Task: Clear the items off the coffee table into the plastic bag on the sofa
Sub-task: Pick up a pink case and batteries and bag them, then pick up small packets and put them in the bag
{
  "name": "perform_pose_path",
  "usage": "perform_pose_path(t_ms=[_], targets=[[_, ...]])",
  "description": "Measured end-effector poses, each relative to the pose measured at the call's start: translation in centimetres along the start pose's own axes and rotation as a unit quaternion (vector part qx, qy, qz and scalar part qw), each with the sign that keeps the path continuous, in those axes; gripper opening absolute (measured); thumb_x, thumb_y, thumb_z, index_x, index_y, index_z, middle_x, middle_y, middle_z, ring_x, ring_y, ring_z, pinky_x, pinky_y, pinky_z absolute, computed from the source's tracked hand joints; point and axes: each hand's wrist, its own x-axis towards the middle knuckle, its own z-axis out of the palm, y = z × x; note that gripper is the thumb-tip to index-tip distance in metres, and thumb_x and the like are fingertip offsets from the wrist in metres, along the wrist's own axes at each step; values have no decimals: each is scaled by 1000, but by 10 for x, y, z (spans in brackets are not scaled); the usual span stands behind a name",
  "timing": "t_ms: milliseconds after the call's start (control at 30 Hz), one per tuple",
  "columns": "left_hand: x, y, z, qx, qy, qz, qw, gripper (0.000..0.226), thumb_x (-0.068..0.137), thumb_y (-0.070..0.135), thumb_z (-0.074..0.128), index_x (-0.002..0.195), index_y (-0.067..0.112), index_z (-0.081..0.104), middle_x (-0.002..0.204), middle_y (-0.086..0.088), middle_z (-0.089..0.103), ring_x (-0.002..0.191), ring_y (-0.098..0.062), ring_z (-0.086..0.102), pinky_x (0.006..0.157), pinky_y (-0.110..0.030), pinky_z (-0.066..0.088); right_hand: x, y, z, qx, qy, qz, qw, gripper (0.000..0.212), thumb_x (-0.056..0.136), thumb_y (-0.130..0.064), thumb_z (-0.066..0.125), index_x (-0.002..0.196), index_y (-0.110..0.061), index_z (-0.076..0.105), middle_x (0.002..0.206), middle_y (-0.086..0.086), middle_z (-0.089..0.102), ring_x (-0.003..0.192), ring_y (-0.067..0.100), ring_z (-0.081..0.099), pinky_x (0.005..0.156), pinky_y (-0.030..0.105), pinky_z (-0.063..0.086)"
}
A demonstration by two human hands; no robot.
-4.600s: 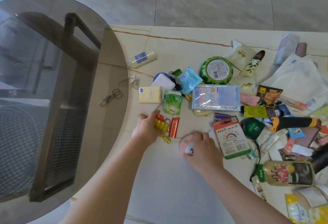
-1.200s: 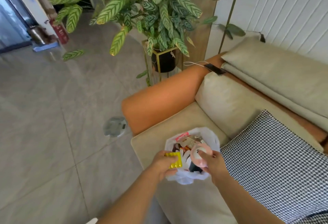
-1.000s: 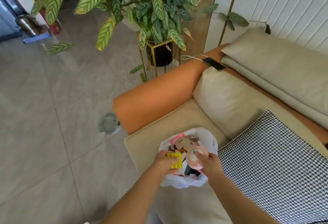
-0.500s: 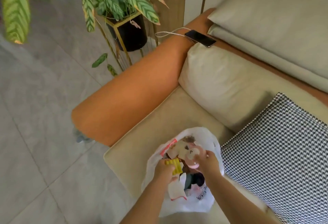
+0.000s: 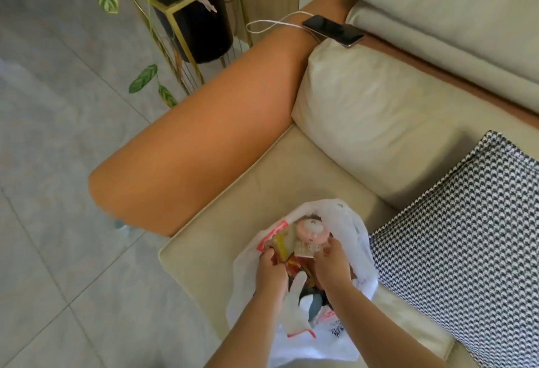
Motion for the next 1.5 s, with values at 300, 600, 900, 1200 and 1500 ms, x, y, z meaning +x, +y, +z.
perform_pose_path(t_ms=[300, 600, 900, 1200, 1500], targets=[[-60, -3, -16, 29, 15, -13, 999, 17, 95, 13, 45, 106, 21, 55, 99, -8, 63, 101, -29, 63, 95, -40, 51, -42, 8, -13, -40, -56, -52, 996, 29, 89, -12, 50, 118, -12, 51, 90, 3, 65, 75, 17, 60, 59, 25, 43], [-155, -41, -58, 81, 43, 46, 995, 26, 88, 15, 51, 111, 20, 62, 119, -8, 63, 106, -30, 63, 96, -40, 51, -134, -2, -36, -204, -191, -175, 944, 37, 92, -13, 51, 129, -11, 50, 124, 9, 57, 113, 24, 56, 90, 25, 43], [-236, -113, -127, 93, 130, 59, 985, 28, 88, 25, 55, 114, 22, 63, 116, -4, 66, 104, -22, 64, 91, -29, 51, -236, 11, -2, -391, -241, -323, 827, 20, 94, -23, 44, 107, -18, 58, 104, 3, 63, 98, 22, 60, 79, 29, 46], [-334, -243, -173, 121, 208, 51, 969, 32, 94, 27, 47, 123, 19, 58, 129, -2, 58, 120, -20, 54, 95, -22, 42, -345, 76, 29, -467, -258, -452, 715, 18, 93, -21, 45, 95, -18, 62, 103, 4, 68, 95, 23, 63, 77, 28, 45], [-478, -422, -169, 114, 273, -13, 955, 31, 95, 35, 46, 119, 21, 60, 124, 0, 61, 119, -18, 55, 95, -24, 41, -498, 184, 20, -531, -301, -555, 565, 27, 95, -30, 40, 104, -20, 64, 110, 3, 67, 103, 23, 61, 84, 27, 46]])
